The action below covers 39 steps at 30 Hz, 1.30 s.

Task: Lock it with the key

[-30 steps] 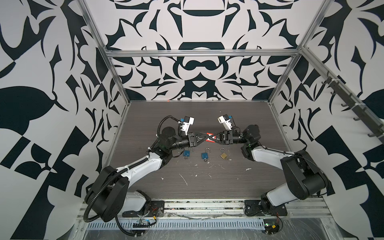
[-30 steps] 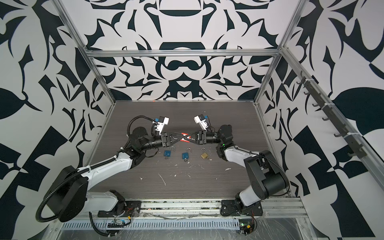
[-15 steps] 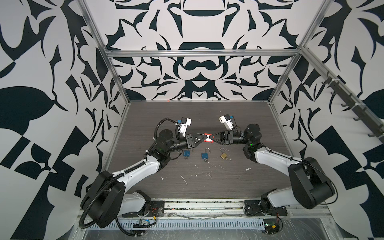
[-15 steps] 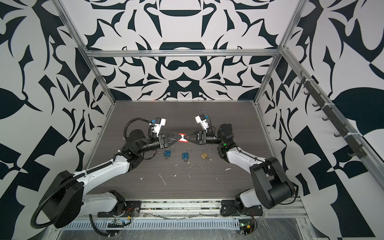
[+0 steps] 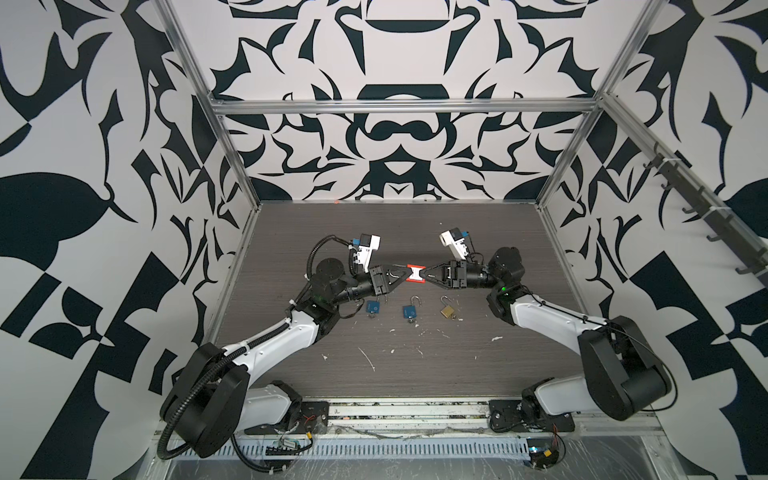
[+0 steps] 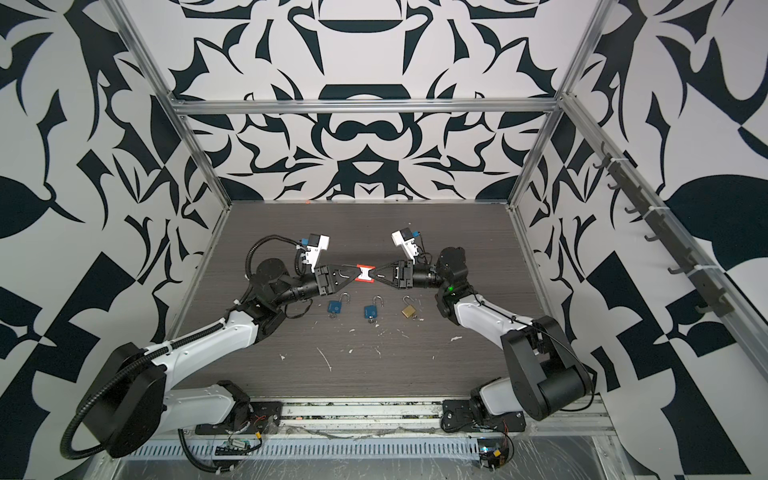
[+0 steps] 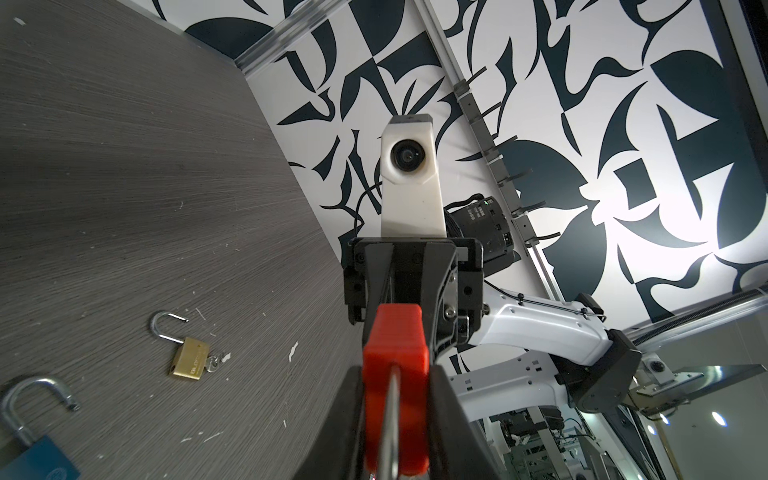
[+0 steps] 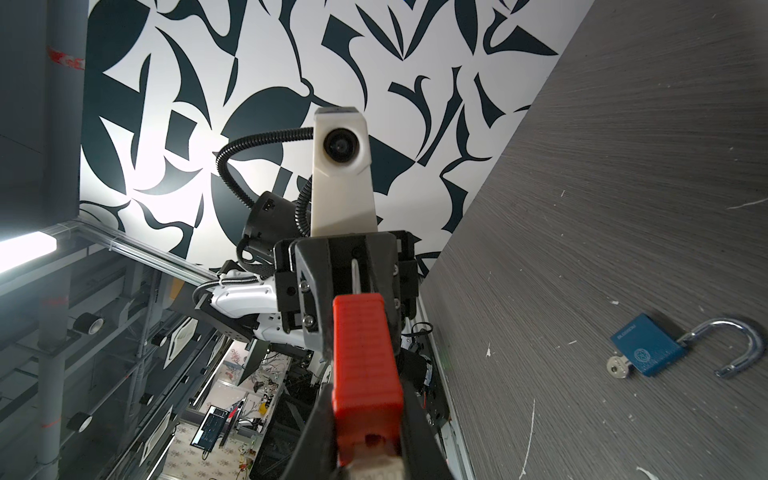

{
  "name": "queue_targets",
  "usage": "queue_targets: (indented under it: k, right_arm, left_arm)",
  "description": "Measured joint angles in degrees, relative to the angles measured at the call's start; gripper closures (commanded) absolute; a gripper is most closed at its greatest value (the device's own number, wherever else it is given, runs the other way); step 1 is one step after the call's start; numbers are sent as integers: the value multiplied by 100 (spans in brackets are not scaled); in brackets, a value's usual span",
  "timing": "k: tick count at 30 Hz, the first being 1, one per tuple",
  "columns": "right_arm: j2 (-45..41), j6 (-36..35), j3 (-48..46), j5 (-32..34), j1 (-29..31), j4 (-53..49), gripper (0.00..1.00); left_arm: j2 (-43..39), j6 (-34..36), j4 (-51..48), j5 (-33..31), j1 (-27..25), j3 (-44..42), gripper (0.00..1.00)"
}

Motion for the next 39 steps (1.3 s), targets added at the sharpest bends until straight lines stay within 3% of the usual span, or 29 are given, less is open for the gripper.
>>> queue_targets:
  k: [17,20,23,27,30,35,39]
  right_arm:
    - [267,323,-2,-7,-35,262,100]
    - [302,328,-2,-7,-35,278,100]
    - [306,223,-2,-4,-35,297,100]
    - [245,-39,4,17,-37,-22,74]
    - [-63,-518,26,153,-59,-949,58]
    - [-807,-1078,90,599,-391,-2417,44]
    - [-1226,-1421,387,1261,-614,-3790,44]
  left_arm:
    - [470,-157,385,212,4,74,68]
    - [485,-164,376,225,4,74,75]
    - [487,-232,332,221,4,74,97]
    - [487,-223,262,219,46,76,100]
    - [481,-179,155,334,140,74,100]
    - [350,162,-398,444,485,192,100]
    - [236,431,-802,404,551,341,100]
